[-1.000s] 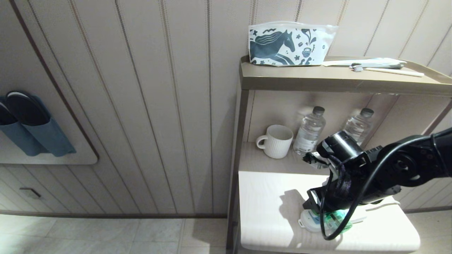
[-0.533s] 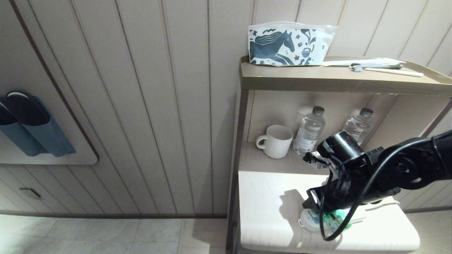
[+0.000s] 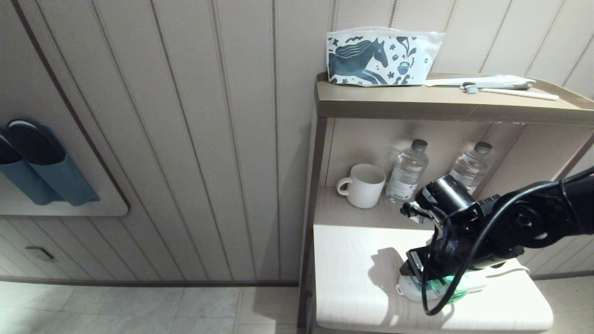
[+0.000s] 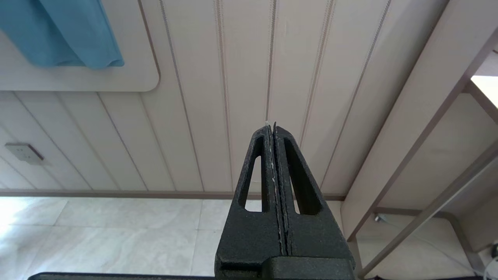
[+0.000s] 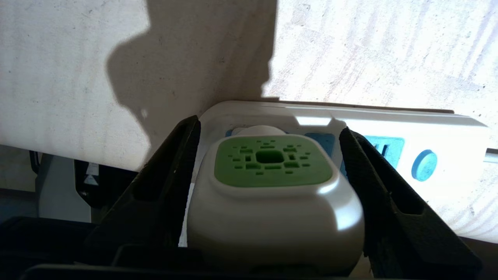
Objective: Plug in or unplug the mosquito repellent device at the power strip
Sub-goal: Insert the plug into the socket, then hold the socket with your left hand and unplug it with your right hand
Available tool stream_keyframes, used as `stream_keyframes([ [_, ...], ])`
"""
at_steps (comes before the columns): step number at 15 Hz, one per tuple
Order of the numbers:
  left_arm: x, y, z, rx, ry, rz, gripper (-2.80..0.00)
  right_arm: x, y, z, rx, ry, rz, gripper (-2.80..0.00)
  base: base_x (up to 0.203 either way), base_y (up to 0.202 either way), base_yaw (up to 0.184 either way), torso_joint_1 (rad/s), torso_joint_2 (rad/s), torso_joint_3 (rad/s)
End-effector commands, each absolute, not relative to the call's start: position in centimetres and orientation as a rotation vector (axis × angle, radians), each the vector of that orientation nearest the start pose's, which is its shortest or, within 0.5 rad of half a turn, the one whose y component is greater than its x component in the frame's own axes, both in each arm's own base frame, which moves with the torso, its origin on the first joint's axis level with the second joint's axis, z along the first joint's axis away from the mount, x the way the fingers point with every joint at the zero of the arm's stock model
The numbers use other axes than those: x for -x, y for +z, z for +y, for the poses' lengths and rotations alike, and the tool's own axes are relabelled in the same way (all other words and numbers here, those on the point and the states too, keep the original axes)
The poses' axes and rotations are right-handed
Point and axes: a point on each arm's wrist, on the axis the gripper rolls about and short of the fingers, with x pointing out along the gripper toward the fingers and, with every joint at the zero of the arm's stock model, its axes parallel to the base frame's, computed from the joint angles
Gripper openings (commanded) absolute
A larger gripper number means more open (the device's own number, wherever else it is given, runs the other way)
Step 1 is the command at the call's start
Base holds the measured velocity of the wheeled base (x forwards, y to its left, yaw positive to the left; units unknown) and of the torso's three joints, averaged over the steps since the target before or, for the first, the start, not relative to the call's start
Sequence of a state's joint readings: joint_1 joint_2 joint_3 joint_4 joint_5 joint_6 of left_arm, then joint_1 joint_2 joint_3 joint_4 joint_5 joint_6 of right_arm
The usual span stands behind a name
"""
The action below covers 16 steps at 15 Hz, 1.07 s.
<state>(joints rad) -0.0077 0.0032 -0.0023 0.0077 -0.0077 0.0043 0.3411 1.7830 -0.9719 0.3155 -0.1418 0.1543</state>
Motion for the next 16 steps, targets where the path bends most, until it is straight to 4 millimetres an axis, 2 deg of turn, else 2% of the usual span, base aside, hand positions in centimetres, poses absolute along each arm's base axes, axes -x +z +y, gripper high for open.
stream_keyframes([
  [1, 2.3, 7.6, 0.0, -0.005, -0.015, 0.008, -2.80, -26.5, 12.9, 9.0, 0.124, 0.090, 1.094, 0.00, 0.000, 0.000, 0.000, 0.000, 0.00, 0.000],
  [5, 2.3, 7.6, 0.0, -0.005, -0.015, 0.008, -2.80, -26.7, 13.7, 9.1, 0.118, 0.095, 1.060, 0.00, 0.000, 0.000, 0.000, 0.000, 0.00, 0.000],
  [10, 2.3, 7.5, 0.0, -0.005, -0.015, 0.009, -2.80, -26.6, 15.6, 8.8, 0.100, 0.099, 0.990, 0.00, 0.000, 0.000, 0.000, 0.000, 0.00, 0.000],
  [16, 2.3, 7.6, 0.0, -0.005, -0.015, 0.008, -2.80, -24.8, 19.3, 7.9, 0.119, 0.127, 0.858, 0.00, 0.000, 0.000, 0.000, 0.000, 0.00, 0.000],
])
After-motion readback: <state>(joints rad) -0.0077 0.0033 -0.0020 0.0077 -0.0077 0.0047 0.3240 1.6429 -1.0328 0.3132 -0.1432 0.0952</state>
